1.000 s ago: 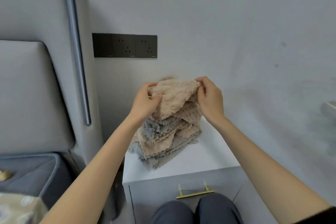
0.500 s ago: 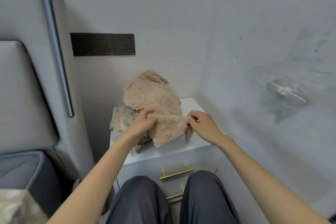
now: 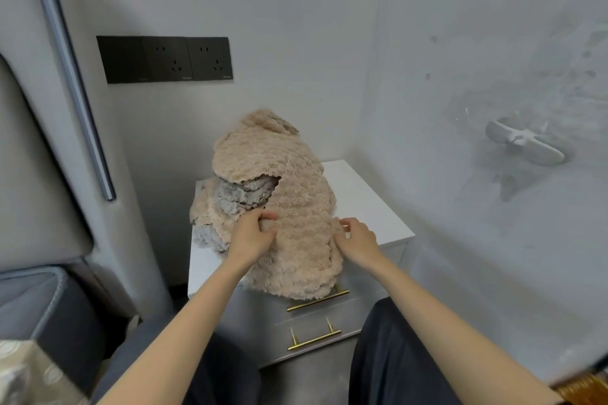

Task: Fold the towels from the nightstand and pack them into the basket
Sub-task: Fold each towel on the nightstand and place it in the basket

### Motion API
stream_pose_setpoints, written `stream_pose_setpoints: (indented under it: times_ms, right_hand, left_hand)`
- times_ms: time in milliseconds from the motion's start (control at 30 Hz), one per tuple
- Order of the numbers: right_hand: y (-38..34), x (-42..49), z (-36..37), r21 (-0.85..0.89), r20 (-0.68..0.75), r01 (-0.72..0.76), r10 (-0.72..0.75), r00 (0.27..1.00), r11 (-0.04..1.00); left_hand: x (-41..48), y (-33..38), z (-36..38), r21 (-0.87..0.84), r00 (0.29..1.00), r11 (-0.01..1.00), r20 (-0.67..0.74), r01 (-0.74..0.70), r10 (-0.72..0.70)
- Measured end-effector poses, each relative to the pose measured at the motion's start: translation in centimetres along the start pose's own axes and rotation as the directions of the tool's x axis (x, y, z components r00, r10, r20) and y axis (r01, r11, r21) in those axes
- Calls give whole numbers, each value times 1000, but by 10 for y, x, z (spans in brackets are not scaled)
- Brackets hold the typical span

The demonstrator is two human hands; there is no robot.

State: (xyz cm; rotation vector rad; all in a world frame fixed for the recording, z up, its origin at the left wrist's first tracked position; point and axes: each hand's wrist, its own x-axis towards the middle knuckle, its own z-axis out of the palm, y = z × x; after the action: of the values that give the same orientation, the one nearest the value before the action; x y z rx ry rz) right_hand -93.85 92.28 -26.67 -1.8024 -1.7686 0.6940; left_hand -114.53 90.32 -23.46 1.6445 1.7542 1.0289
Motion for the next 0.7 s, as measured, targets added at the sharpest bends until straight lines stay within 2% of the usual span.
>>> stream_pose_setpoints:
  times_ms: [67, 133, 333, 467, 567, 633, 700]
  right_hand:
    - [-1, 9, 6, -23, -21, -34, 34, 999, 999]
    - [-3, 14, 10, 74, -17, -80, 81, 997, 994]
    - [-8, 26, -5, 177, 105, -188, 171, 980, 966]
    - [-1, 25, -25, 224, 169, -229, 194, 966, 947]
    - [8, 21, -39, 433, 64, -208, 201, 978, 877]
    - [15, 20, -49, 595, -88, -150, 250, 964, 790]
    - [25, 19, -60, 629, -268, -49, 276, 923, 775]
  left_hand:
    - [5, -4, 4, 33, 1000, 999, 6, -18, 18]
    - [10, -10, 7, 24, 1000, 1000, 7, -13, 13]
    - [17, -19, 16, -69, 1000, 997, -9, -27, 26]
    - [23, -19, 25, -40, 993, 999, 117, -21, 25]
    - [25, -14, 32, -106, 980, 993, 182, -55, 74]
    - [28, -11, 35, -143, 976, 986, 184, -91, 116]
    - [31, -7, 36, -173, 977, 973, 128, -150, 174]
